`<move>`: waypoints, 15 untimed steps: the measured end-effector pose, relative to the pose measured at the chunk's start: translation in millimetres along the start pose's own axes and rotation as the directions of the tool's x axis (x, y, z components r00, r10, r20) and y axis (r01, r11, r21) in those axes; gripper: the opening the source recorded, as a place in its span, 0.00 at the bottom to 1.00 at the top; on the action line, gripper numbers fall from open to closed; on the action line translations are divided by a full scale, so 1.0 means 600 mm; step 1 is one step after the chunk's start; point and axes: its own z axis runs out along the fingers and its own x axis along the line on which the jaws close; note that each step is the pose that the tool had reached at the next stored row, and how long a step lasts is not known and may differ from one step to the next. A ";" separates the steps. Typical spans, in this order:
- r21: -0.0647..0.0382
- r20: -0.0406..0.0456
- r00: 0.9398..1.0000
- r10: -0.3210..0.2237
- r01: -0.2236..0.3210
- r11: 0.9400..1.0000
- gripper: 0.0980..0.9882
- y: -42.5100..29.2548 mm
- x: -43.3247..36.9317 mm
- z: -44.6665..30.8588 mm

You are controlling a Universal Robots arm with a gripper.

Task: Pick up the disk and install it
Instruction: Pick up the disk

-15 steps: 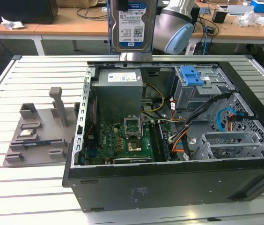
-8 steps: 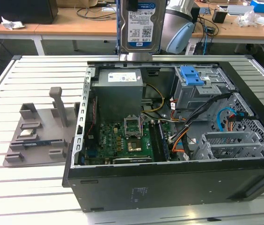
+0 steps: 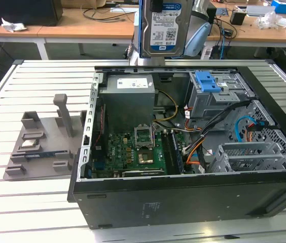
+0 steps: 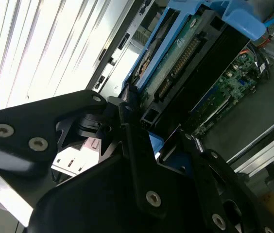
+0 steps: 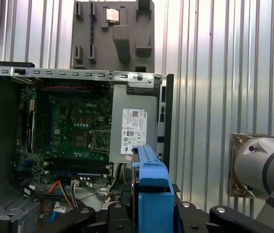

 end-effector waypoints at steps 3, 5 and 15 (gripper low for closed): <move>0.000 0.000 1.000 0.000 0.000 1.000 0.30 -0.019 0.001 -0.001; 0.000 0.000 1.000 0.000 0.000 1.000 0.30 -0.032 0.001 -0.001; 0.000 0.000 1.000 0.000 0.000 1.000 0.30 -0.083 0.004 -0.004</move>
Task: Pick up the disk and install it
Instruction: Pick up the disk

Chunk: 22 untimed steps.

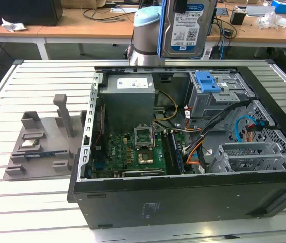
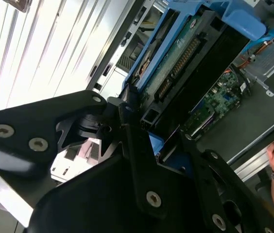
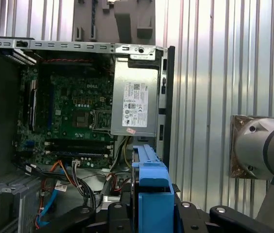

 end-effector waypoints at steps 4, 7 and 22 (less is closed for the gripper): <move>0.000 0.000 1.000 0.000 0.000 1.000 0.30 -0.021 0.001 -0.001; 0.000 0.000 1.000 0.000 0.000 1.000 0.30 -0.036 0.002 -0.002; 0.000 0.000 1.000 0.000 0.000 1.000 0.30 -0.116 0.005 -0.005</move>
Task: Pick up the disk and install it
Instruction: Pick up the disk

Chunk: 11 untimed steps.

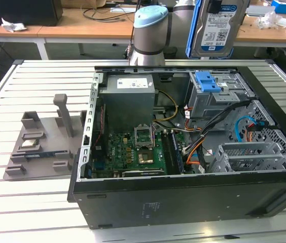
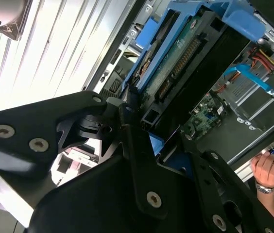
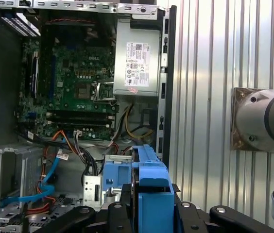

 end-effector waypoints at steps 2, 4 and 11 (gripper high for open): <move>0.000 0.000 1.000 0.000 0.000 1.000 0.30 -0.014 0.001 -0.001; 0.000 0.000 1.000 0.000 0.000 1.000 0.30 -0.030 0.001 -0.001; 0.000 0.000 1.000 0.000 0.000 1.000 0.30 -0.073 0.003 -0.003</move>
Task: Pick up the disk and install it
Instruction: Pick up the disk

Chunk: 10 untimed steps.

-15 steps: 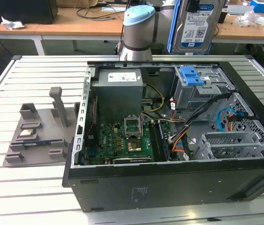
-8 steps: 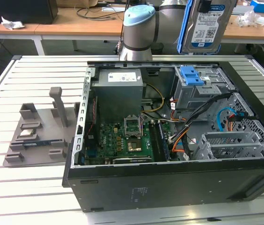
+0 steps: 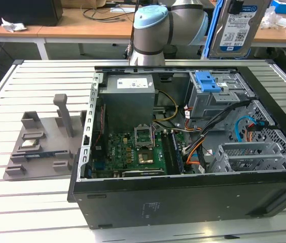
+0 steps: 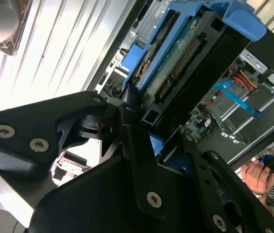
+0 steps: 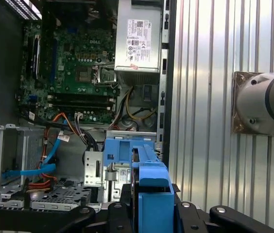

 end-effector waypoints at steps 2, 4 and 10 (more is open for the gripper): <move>0.000 0.000 1.000 0.000 0.000 1.000 0.30 -0.013 0.001 -0.001; 0.000 0.000 1.000 0.000 0.000 1.000 0.30 -0.020 0.001 -0.001; 0.000 0.000 1.000 0.000 0.000 1.000 0.30 -0.022 0.009 -0.001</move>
